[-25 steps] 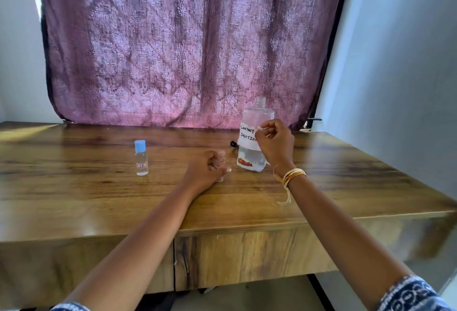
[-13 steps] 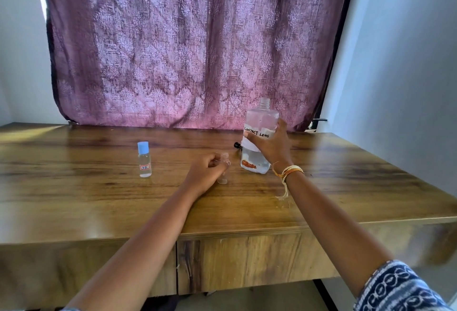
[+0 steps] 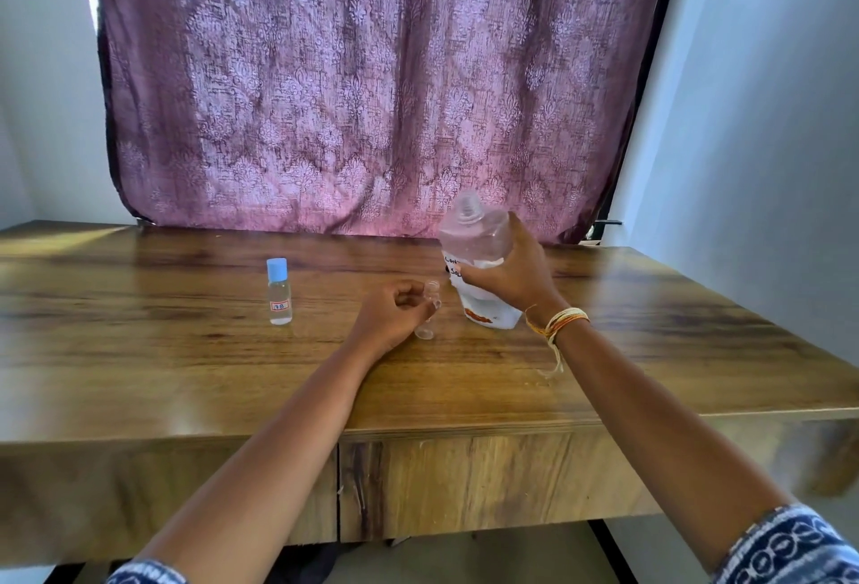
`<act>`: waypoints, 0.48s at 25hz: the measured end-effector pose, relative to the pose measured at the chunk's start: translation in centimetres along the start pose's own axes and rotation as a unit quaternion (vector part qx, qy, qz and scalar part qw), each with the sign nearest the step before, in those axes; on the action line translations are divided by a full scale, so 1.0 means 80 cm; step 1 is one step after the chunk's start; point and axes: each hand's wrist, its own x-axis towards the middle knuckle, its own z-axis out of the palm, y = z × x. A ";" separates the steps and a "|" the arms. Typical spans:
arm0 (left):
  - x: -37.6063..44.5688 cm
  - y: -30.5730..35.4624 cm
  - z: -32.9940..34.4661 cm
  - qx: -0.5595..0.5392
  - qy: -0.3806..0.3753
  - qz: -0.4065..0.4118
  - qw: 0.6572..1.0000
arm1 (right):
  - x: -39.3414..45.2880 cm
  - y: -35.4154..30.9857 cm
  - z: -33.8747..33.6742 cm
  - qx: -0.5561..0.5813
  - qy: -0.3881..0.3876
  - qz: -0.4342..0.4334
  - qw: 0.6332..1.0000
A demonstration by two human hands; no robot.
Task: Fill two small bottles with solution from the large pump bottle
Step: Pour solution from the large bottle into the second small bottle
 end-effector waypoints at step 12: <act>-0.004 0.009 0.000 -0.071 -0.004 -0.004 0.997 | -0.015 0.038 0.002 -0.162 -0.018 -0.153 0.975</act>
